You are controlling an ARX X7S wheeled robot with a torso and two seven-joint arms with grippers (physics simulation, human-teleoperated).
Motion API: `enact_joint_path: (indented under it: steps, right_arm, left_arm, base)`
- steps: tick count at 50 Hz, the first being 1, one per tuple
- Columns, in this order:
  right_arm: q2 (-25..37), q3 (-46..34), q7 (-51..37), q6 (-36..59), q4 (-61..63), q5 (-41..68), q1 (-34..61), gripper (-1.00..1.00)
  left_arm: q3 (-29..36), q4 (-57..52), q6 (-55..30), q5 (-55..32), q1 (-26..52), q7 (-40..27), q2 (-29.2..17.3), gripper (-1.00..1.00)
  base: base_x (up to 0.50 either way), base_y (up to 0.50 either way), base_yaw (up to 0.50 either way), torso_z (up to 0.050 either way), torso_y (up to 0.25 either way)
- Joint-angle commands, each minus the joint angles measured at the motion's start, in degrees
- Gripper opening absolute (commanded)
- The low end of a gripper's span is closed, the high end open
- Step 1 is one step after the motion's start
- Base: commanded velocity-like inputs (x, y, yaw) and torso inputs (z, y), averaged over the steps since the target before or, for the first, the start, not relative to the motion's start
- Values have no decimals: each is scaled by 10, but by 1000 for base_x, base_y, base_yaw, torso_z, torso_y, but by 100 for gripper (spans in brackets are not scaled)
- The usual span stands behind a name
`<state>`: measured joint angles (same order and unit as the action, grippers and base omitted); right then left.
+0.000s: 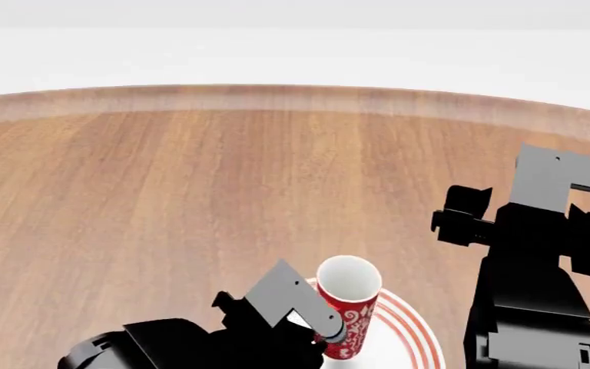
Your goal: Pick up the red mug and put it on the plate
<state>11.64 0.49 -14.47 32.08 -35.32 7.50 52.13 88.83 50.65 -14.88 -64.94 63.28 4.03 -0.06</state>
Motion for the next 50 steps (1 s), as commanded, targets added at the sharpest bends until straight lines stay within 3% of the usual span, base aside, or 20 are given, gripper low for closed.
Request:
enact_joint_path:
  steps: [1,43,44,50]
  right_arm:
    - [0,-1,0,-13,-16,1,-1,100]
    - [3,-7,0,-44,-61,5,6,100]
    - [3,-7,-1,-43,-58,5,4,100]
    - [3,-8,-2,-40,-54,6,2,100]
  left_arm:
    - [-5,16,-18,-12,-3,18,1,-100]
    - [-6,42,-70,-17,-21,41,1,-100]
    - [-6,41,-70,-16,-22,39,1,100]
    - [-6,42,-71,-16,-20,42,1,100]
  base:
    - [0,0,0,0,0]
    - [0,0,0,0,0]
    - [0,0,0,0,0]
    - [0,0,0,0,0]
